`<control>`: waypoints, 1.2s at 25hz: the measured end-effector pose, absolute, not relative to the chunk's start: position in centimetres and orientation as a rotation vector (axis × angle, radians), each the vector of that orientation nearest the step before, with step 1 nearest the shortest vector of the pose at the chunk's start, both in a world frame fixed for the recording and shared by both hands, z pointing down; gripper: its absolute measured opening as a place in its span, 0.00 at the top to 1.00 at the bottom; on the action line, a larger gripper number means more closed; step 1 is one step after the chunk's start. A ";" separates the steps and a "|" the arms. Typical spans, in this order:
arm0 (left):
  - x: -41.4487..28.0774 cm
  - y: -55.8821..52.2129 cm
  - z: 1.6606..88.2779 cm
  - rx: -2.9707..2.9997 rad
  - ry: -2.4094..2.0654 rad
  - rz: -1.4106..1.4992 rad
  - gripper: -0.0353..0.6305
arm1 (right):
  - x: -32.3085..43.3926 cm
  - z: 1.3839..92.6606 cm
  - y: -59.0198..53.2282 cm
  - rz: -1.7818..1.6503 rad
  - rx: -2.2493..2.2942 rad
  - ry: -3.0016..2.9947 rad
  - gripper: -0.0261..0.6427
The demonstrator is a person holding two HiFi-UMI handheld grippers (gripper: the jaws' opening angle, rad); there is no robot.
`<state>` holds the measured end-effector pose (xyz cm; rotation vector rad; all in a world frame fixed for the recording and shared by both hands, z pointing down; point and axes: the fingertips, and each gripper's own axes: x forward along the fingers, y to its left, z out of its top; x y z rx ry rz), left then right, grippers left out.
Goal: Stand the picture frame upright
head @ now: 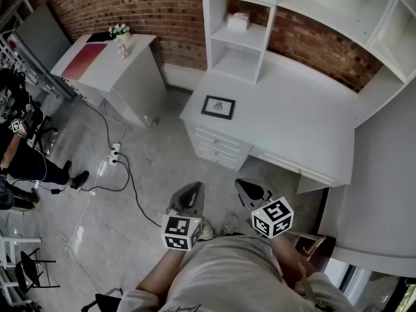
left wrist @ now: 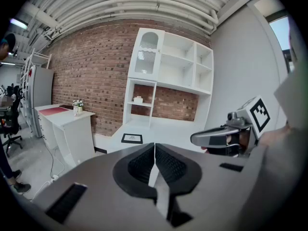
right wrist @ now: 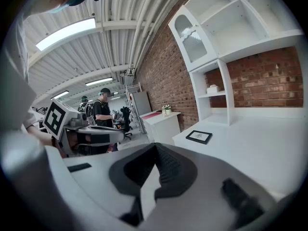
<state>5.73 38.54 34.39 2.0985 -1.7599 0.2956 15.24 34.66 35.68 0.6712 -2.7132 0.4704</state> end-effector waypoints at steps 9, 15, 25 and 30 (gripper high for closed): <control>5.0 39.2 34.4 2.108 -1.750 0.293 0.92 | 14.3 36.1 36.1 0.450 0.648 -2.699 0.92; 3.9 39.7 34.2 2.114 -1.744 0.285 0.92 | 13.4 35.8 36.3 0.505 0.668 -2.708 0.92; 1.3 41.5 34.1 2.180 -1.738 0.340 0.92 | 9.7 35.9 37.8 0.493 0.686 -2.696 0.92; -1.0 42.6 34.1 2.194 -1.736 0.347 0.92 | 8.3 35.5 38.4 0.496 0.741 -2.699 0.92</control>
